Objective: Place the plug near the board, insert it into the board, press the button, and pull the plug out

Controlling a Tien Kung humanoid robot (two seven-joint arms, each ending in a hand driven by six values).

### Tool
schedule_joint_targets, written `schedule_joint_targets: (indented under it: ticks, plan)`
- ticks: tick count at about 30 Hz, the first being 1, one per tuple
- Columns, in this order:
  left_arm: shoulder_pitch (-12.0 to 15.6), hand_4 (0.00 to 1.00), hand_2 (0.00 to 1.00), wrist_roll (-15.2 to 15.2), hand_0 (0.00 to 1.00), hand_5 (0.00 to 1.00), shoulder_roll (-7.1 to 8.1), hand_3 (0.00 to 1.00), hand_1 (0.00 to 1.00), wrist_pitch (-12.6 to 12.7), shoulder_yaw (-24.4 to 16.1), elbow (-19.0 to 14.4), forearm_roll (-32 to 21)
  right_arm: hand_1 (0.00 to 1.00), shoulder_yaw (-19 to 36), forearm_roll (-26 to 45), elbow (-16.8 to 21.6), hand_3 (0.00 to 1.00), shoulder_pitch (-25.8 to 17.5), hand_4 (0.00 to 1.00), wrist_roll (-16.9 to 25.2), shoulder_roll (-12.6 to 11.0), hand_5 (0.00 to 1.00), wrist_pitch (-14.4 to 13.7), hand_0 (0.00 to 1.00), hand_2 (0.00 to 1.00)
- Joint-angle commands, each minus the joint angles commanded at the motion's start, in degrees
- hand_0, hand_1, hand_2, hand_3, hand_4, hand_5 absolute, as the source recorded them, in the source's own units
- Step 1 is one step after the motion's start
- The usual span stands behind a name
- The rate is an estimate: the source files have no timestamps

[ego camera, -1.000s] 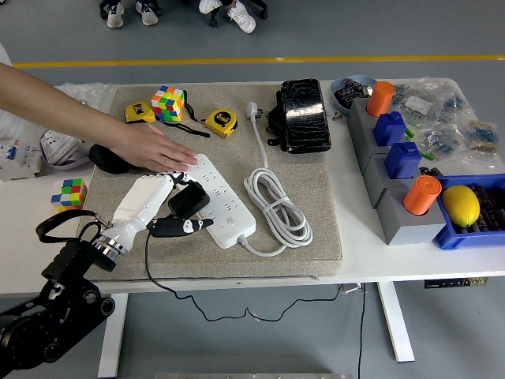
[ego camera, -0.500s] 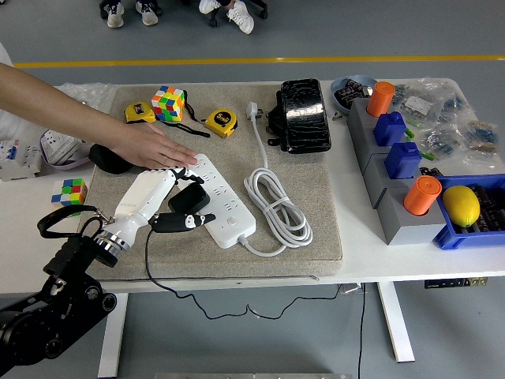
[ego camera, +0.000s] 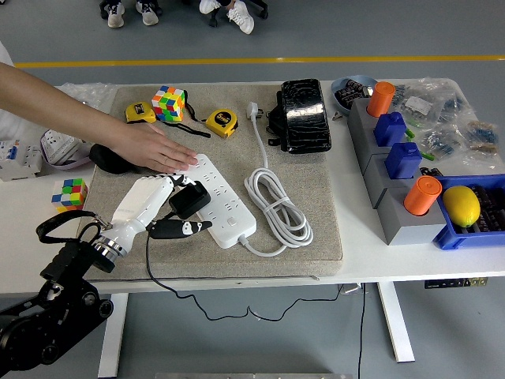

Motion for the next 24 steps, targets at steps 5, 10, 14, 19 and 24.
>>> schedule_joint_targets:
  ticks: [5, 10, 14, 19, 24]
  plan:
    - [-0.8, 0.985, 0.647, 0.2, 0.499, 0.494, -0.78, 0.59, 0.656, -0.1, 0.4, 0.8, 0.1, 0.555, -0.2, 0.1, 0.0, 0.508, 0.0, 0.839, 0.0, 0.0, 0.374, 0.0, 0.478, 0.551]
    - [-1.0, 0.986, 0.645, 0.0, 0.495, 0.496, -1.11, 0.59, 0.655, -0.1, 0.0, 0.6, -0.1, 0.554, -0.1, 0.1, 0.0, 0.507, 0.0, 0.837, 0.1, 0.0, 0.373, 0.0, 0.479, 0.55]
    - [-0.8, 0.986, 0.645, -0.3, 0.495, 0.496, -0.82, 0.59, 0.655, -0.1, -1.2, -1.4, -0.9, 0.554, 0.0, 0.1, 0.0, 0.507, -0.1, 0.837, 0.2, 0.0, 0.373, -0.1, 0.479, 0.55]
    - [-0.9, 0.986, 0.644, 0.3, 0.498, 0.497, -0.08, 0.59, 0.654, -0.9, -2.2, -6.0, -2.1, 0.552, 0.2, 0.0, 0.0, 0.506, -0.1, 0.836, 0.3, 0.0, 0.373, -0.1, 0.478, 0.549]
    - [-0.9, 0.985, 0.627, 3.3, 0.467, 0.499, 0.45, 0.596, 0.589, -5.0, -2.5, -13.5, -5.1, 0.553, 0.2, -0.2, 0.1, 0.507, 0.0, 0.836, 0.2, 0.1, 0.371, 0.0, 0.478, 0.549]
